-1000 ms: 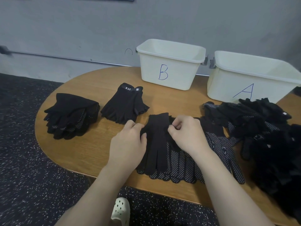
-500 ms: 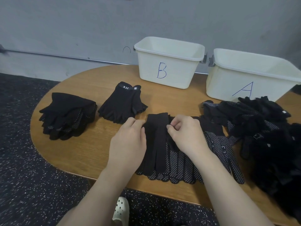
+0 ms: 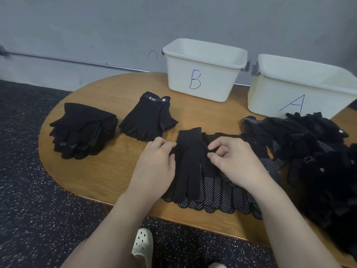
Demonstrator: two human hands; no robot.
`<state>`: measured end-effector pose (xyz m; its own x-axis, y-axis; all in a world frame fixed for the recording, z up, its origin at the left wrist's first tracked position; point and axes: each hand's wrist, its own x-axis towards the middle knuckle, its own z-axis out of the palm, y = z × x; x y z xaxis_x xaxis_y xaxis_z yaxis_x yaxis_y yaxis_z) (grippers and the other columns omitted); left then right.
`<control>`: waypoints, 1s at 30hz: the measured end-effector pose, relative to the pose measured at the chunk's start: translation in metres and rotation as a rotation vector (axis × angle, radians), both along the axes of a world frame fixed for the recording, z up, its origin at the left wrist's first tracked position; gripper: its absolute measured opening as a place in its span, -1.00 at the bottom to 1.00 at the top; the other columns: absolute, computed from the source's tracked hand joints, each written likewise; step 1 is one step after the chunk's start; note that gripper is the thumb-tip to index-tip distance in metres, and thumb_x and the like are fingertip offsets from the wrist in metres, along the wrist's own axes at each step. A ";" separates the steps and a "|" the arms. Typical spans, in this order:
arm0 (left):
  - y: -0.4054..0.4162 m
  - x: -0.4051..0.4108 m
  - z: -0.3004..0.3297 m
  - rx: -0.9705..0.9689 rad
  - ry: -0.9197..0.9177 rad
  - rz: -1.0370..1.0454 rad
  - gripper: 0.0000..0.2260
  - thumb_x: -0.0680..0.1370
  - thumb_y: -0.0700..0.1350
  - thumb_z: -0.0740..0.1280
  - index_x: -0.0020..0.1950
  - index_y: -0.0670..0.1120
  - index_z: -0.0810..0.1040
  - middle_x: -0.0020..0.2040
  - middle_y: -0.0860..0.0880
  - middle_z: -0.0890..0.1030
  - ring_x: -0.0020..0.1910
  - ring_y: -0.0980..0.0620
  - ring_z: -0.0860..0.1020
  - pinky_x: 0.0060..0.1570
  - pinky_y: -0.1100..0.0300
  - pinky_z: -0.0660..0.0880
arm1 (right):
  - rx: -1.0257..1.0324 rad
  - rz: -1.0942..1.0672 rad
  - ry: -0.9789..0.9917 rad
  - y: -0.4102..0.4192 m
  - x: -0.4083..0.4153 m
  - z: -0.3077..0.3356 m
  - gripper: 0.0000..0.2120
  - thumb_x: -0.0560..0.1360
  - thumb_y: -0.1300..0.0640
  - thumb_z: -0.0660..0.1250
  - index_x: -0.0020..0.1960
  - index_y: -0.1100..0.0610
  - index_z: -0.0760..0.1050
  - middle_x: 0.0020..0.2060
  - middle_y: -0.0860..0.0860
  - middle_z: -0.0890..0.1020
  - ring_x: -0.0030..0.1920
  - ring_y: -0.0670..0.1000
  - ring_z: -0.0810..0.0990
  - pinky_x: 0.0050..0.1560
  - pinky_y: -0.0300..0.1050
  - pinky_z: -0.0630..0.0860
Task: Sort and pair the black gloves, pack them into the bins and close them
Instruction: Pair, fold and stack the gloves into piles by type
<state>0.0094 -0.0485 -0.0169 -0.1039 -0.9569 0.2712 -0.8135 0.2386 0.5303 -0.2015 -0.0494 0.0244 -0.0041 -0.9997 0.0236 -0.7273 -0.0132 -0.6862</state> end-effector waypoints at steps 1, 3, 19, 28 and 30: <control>0.000 0.000 0.000 0.001 -0.004 0.001 -0.66 0.69 -0.13 0.27 0.47 -0.06 0.51 0.24 0.04 0.50 0.25 0.07 0.46 0.27 0.18 0.46 | -0.011 -0.010 0.001 0.000 0.000 -0.001 -0.92 0.58 0.11 0.43 -0.01 -0.07 0.60 -0.33 -0.18 0.67 -0.32 -0.22 0.61 -0.32 -0.38 0.43; -0.001 -0.001 0.000 0.002 -0.013 0.001 -0.66 0.69 -0.13 0.27 0.47 -0.06 0.51 0.25 0.03 0.50 0.25 0.06 0.46 0.26 0.17 0.46 | -0.014 -0.028 0.015 0.001 0.000 -0.002 -0.92 0.58 0.12 0.41 -0.04 -0.07 0.61 -0.35 -0.14 0.67 -0.33 -0.19 0.61 -0.25 -0.24 0.52; -0.010 -0.011 0.000 0.114 -0.200 -0.351 -0.55 0.76 0.08 -0.01 0.67 0.14 0.13 0.69 0.09 0.06 0.67 0.09 -0.08 0.58 0.23 -0.20 | -0.068 -0.015 0.093 0.002 -0.001 -0.008 -0.78 0.52 0.06 0.49 -0.19 -0.06 0.47 -0.33 -0.07 0.62 -0.33 -0.12 0.57 -0.31 -0.22 0.44; -0.009 -0.010 0.000 0.157 -0.268 -0.356 -0.52 0.74 0.17 -0.09 0.68 0.23 -0.01 0.70 0.13 -0.08 0.66 0.13 -0.19 0.52 0.25 -0.32 | -0.062 0.076 0.114 0.046 0.010 0.002 -0.79 0.51 -0.10 0.46 -0.26 -0.10 0.57 -0.47 -0.20 0.59 -0.48 -0.15 0.52 -0.31 -0.13 0.55; -0.010 -0.011 0.000 0.162 -0.272 -0.354 -0.52 0.74 0.17 -0.09 0.68 0.23 -0.02 0.70 0.13 -0.08 0.66 0.13 -0.18 0.53 0.24 -0.32 | -0.011 0.059 0.173 0.052 0.016 -0.003 -0.80 0.51 -0.15 0.44 -0.23 -0.11 0.59 -0.46 -0.24 0.60 -0.41 -0.18 0.57 -0.28 -0.15 0.56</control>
